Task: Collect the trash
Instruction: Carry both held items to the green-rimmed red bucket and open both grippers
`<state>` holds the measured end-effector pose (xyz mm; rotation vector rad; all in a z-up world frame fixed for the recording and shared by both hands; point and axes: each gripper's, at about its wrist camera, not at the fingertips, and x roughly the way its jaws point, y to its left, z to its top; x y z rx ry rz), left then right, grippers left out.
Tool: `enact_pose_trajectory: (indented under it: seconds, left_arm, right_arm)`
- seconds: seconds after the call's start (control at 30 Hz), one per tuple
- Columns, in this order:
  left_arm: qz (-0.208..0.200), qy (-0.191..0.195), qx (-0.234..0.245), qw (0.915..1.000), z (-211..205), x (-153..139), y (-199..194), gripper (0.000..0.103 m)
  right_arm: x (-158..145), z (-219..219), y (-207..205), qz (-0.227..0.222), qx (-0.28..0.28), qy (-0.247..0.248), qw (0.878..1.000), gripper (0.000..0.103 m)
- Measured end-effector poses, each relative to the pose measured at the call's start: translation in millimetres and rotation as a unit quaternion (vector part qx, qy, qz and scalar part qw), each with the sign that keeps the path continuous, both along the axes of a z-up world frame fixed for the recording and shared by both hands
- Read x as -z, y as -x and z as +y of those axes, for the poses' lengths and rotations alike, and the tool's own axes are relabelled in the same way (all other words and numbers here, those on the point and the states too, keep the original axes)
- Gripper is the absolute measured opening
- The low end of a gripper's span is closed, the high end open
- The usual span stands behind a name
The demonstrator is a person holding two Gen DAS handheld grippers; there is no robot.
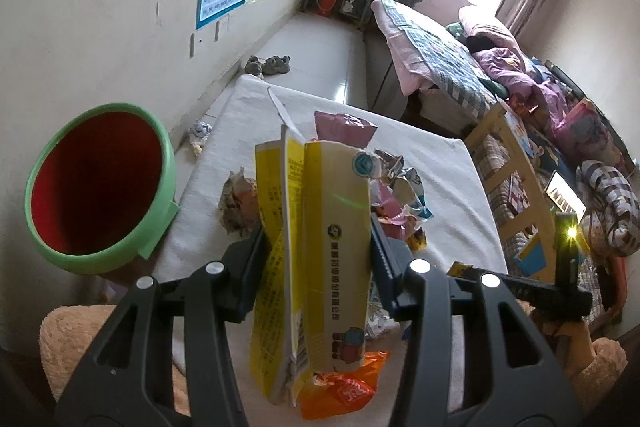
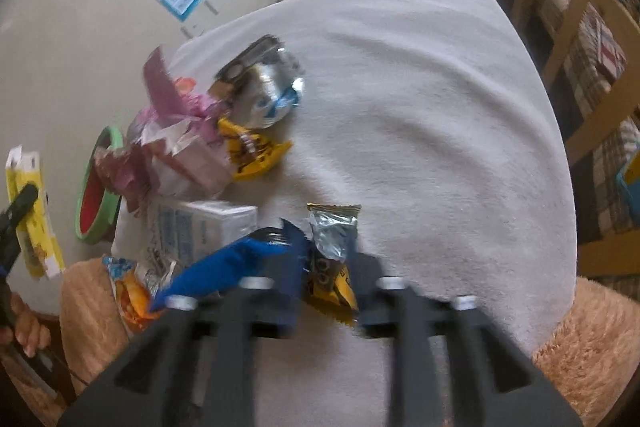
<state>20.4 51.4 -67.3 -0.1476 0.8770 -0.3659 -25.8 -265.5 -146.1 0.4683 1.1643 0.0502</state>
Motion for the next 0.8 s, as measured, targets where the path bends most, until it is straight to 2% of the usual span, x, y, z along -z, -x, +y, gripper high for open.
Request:
enact_pose_trajectory:
  seconds: [0.1, 0.17, 0.2, 0.23, 0.43, 0.57, 0.7, 0.8]
  left_arm:
    - [0.001, -0.003, 0.004, 1.0000, -2.9, 1.8, 1.0, 0.046]
    - [0.002, -0.005, 0.005, 1.0000, -4.1, 2.7, 1.4, 0.046]
    - [0.002, -0.006, 0.005, 1.0000, -4.7, 2.7, 1.1, 0.046]
    - [0.002, -0.008, 0.005, 1.0000, -4.7, 2.7, 1.1, 0.046]
    - [-0.005, -0.011, -0.009, 0.9999, 1.6, -0.9, -1.0, 0.046]
    - [-0.016, -0.018, -0.021, 0.9995, 11.6, -5.8, -1.5, 0.046]
    - [-0.028, -0.040, -0.059, 0.9971, 38.2, -9.2, -4.1, 0.046]
    - [-0.025, -0.042, -0.094, 0.9944, 69.2, -7.4, -9.1, 0.046]
  right_arm:
    - [1.3, -2.9, -0.4, 0.004, -0.001, -0.004, 1.000, 0.035]
    - [4.9, -4.2, -2.2, 0.008, -0.002, -0.011, 1.000, 0.019]
    - [5.9, -4.2, -2.6, 0.010, -0.005, -0.013, 1.000, 0.007]
    - [5.0, -4.6, -1.9, 0.008, -0.004, -0.012, 1.000, 0.001]
    - [-32.7, -7.7, 6.0, -0.055, 0.013, 0.018, 0.998, 0.001]
    - [-82.4, 7.0, 8.0, -0.119, 0.004, 0.047, 0.992, 0.001]
    - [-122.3, 43.1, -4.2, -0.168, -0.041, 0.022, 0.985, 0.001]
    - [-134.7, 87.7, -24.0, -0.178, -0.098, -0.011, 0.979, 0.001]
